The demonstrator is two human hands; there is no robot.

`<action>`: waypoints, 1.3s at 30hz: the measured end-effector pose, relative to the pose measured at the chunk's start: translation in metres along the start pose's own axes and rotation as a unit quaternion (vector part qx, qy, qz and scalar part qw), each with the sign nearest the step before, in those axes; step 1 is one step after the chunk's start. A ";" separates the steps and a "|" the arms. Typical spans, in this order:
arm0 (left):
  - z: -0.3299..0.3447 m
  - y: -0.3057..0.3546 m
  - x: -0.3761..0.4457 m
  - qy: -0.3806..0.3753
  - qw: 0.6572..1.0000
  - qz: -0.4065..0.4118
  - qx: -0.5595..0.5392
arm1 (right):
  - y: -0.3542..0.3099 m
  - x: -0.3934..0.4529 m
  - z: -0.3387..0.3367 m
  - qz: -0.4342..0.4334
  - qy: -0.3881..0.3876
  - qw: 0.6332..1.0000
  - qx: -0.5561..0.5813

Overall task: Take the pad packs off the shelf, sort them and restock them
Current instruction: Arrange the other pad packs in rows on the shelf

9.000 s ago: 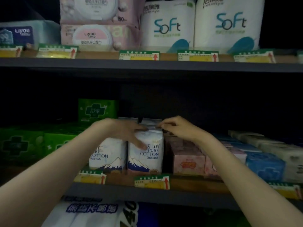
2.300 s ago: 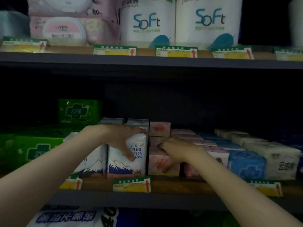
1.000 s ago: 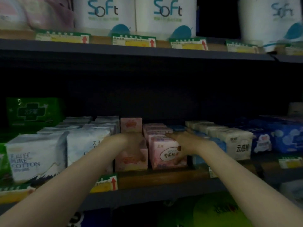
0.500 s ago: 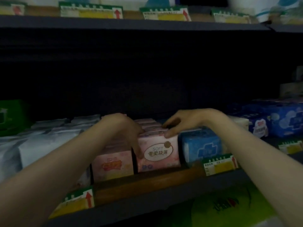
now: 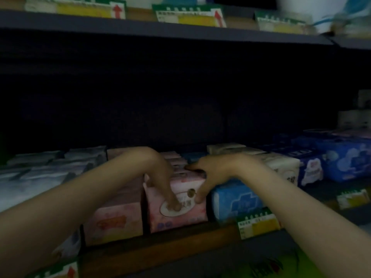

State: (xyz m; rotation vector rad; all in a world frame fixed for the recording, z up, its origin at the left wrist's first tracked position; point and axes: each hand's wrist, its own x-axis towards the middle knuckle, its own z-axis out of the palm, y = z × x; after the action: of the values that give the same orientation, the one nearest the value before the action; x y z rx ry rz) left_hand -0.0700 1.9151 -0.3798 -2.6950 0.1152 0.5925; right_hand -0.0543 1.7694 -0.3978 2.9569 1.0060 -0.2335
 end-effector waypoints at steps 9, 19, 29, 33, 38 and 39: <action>0.022 0.010 -0.021 0.051 0.993 -0.072 -0.074 | 0.005 -0.005 -0.011 -0.090 -0.003 0.995 -0.035; 0.043 0.055 -0.036 0.177 0.976 -0.112 -0.058 | 0.082 -0.043 0.009 -0.066 -0.049 0.993 -0.088; 0.042 0.063 -0.056 0.182 0.959 -0.124 -0.179 | 0.103 -0.046 0.018 -0.159 -0.027 0.981 -0.110; 0.032 0.084 -0.055 0.221 0.940 -0.062 -0.251 | 0.112 -0.053 0.010 -0.167 -0.002 0.981 -0.097; 0.022 0.110 -0.033 0.217 0.945 -0.003 -0.244 | 0.119 -0.054 0.010 -0.184 0.023 0.977 -0.108; 0.021 0.111 -0.029 0.218 0.948 -0.009 -0.233 | 0.119 -0.053 0.011 -0.189 0.031 0.975 -0.113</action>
State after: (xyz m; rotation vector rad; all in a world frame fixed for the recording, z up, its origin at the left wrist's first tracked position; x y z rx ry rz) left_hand -0.1219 1.8206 -0.4238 -3.2435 0.0720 -0.0035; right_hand -0.0249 1.6426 -0.4055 2.5659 1.4901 -0.0239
